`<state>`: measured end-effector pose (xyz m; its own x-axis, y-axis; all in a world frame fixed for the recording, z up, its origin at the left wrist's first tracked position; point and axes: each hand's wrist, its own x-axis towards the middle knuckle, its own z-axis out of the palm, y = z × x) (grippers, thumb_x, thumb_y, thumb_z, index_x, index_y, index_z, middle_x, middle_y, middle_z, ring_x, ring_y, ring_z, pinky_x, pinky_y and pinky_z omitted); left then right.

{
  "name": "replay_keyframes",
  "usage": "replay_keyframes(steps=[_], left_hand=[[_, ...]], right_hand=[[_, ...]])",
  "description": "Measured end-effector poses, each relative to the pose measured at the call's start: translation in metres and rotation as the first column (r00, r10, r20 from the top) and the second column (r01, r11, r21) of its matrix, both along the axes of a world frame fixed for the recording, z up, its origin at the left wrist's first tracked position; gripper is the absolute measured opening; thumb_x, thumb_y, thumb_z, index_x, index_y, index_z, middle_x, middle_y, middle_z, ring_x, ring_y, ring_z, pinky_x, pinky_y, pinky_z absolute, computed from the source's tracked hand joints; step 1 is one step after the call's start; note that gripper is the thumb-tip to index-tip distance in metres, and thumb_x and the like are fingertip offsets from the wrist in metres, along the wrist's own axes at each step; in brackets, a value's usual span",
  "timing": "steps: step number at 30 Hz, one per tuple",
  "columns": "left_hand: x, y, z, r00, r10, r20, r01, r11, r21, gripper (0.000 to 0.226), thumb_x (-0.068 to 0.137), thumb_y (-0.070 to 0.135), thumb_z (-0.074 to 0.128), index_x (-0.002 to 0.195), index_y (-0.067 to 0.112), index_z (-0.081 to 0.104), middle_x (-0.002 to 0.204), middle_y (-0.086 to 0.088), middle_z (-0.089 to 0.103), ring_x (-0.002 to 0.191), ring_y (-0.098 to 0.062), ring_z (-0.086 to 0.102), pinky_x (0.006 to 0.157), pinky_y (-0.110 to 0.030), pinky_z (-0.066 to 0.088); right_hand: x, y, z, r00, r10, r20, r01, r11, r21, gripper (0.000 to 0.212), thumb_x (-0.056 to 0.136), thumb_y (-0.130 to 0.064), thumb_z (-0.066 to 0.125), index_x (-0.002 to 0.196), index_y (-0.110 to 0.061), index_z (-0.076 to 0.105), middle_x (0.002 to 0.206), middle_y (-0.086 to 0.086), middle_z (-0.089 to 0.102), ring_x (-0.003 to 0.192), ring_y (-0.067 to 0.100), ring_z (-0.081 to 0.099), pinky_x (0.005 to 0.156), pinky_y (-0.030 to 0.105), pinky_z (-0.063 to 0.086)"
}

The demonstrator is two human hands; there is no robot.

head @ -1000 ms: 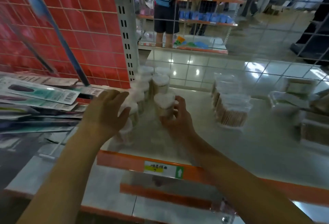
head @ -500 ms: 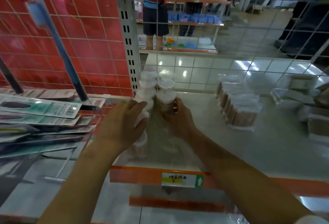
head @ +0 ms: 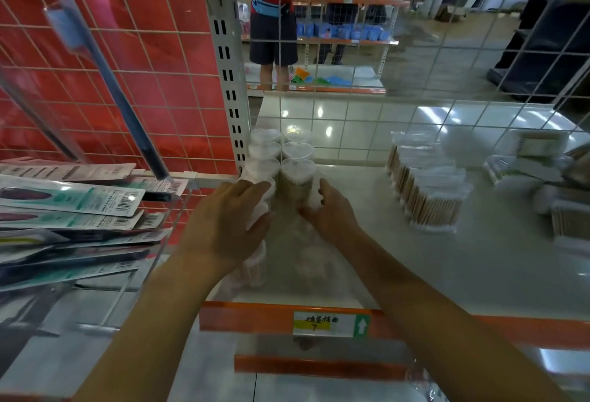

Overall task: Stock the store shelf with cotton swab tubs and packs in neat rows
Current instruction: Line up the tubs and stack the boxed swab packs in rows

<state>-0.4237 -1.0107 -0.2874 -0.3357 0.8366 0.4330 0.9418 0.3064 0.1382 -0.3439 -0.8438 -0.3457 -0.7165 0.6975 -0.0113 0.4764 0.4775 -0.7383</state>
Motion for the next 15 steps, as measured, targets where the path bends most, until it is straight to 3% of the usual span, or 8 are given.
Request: replay_keyframes(steps=[3,6,10,15], left_hand=[[0.007,0.007,0.001,1.000,-0.005,-0.030,0.006,1.000,0.011,0.043,0.074,0.024,0.059,0.110,0.001,0.063,0.094,-0.015,0.069,0.076,-0.035,0.066,0.058,-0.038,0.054],[0.018,0.019,0.003,0.999,-0.018,-0.036,0.018,1.000,-0.007,0.045,0.081,0.033,0.043,0.112,0.004,0.061,0.098,-0.012,0.067,0.080,-0.032,0.065,0.061,-0.037,0.053],[0.036,0.040,0.002,0.999,-0.030,0.017,0.030,0.999,-0.021,0.049,0.081,0.038,0.043,0.112,0.004,0.060,0.101,-0.013,0.066,0.085,-0.034,0.064,0.064,-0.040,0.053],[0.066,0.071,0.002,0.998,-0.053,-0.018,0.052,0.997,-0.061,0.047,0.082,0.038,0.047,0.112,0.003,0.060,0.096,-0.014,0.067,0.080,-0.032,0.065,0.064,-0.040,0.054]], right_hand=[[0.018,-0.013,0.015,0.994,0.112,0.006,-0.111,0.972,0.205,0.058,0.090,-0.028,0.058,0.139,-0.008,0.035,0.135,0.010,0.047,0.123,0.024,0.044,0.093,0.018,0.028],[0.038,-0.020,0.030,0.983,0.176,0.047,-0.182,0.919,0.349,0.058,0.093,-0.031,0.050,0.143,-0.013,0.028,0.137,0.007,0.045,0.125,0.023,0.041,0.100,0.026,0.031],[0.065,-0.015,0.048,0.980,0.174,0.093,-0.197,0.892,0.407,0.061,0.095,-0.033,0.046,0.147,-0.014,0.020,0.141,0.006,0.039,0.127,0.022,0.037,0.101,0.029,0.031],[0.102,0.007,0.059,0.985,0.112,0.133,-0.159,0.892,0.423,0.060,0.096,-0.034,0.043,0.147,-0.014,0.017,0.146,0.005,0.032,0.132,0.020,0.030,0.105,0.027,0.026]])
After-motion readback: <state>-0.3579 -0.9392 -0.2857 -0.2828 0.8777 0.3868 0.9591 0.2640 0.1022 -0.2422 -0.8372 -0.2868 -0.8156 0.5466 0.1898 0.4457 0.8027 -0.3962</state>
